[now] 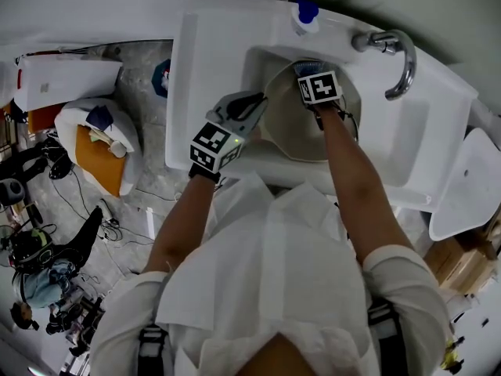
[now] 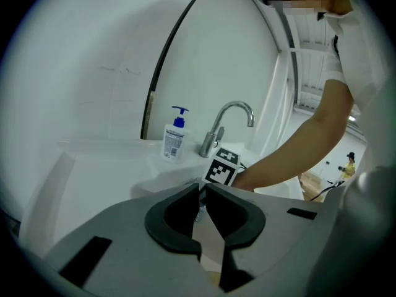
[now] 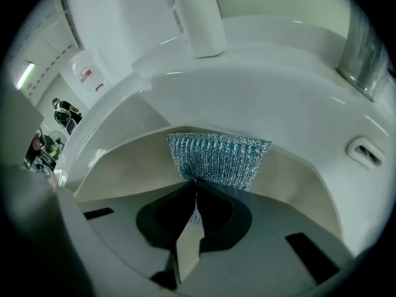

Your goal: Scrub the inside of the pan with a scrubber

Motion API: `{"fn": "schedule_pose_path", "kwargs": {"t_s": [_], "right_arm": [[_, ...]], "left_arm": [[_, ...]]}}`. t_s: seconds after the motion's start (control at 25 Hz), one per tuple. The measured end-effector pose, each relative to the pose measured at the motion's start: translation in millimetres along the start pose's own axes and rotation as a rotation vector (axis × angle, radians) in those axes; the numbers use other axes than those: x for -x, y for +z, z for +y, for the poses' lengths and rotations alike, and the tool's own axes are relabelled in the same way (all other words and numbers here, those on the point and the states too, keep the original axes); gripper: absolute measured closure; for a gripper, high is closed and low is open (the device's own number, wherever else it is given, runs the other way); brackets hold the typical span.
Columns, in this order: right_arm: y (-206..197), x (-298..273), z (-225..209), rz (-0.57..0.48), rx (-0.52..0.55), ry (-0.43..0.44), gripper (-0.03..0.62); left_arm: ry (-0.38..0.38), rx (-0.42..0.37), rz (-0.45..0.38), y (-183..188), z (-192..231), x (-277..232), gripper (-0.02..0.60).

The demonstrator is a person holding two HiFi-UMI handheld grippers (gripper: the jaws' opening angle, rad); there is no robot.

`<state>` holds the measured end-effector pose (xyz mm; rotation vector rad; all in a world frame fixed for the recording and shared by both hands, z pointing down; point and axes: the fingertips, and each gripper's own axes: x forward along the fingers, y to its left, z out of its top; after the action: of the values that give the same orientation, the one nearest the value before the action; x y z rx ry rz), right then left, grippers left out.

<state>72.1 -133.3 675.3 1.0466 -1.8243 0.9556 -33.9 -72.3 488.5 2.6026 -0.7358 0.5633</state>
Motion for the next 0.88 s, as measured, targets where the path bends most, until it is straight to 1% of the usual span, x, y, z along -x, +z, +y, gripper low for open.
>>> {"fn": "schedule_pose_path", "kwargs": {"t_s": [0.12, 0.2, 0.4, 0.52, 0.64, 0.72, 0.76, 0.88], "right_arm": [[1.7, -0.9, 6.3, -0.019, -0.021, 0.014, 0.579], [1.6, 0.5, 0.5, -0.053, -0.08, 0.004, 0.579], [-9.7, 15.7, -41.7, -0.116, -0.248, -0.097, 0.579], [-28.0, 29.9, -65.2, -0.142, -0.346, -0.155, 0.579], [-45.0, 39.1, -75.5, -0.162, -0.419, -0.205, 0.579], [-48.9, 40.1, -77.3, -0.176, -0.441, -0.226, 0.579], [-47.4, 38.7, -76.7, -0.181, -0.444, -0.223, 0.579], [-34.3, 29.4, -69.0, -0.178, -0.418, -0.173, 0.58]], "left_arm": [[-0.003, 0.0, 0.003, -1.1, -1.2, 1.1, 0.537], [-0.008, -0.002, 0.008, -1.8, -2.2, 0.4, 0.537], [-0.02, -0.008, 0.011, -1.5, -4.8, -3.9, 0.537], [-0.023, -0.009, 0.009, -0.9, -7.1, -4.9, 0.537], [-0.024, -0.009, 0.007, -0.6, -8.3, -5.3, 0.537], [-0.023, -0.008, 0.006, -0.5, -8.7, -4.6, 0.537], [-0.022, -0.009, 0.006, -0.3, -8.6, -3.6, 0.537], [-0.013, -0.007, 0.003, -0.1, -6.6, 0.8, 0.537]]}}
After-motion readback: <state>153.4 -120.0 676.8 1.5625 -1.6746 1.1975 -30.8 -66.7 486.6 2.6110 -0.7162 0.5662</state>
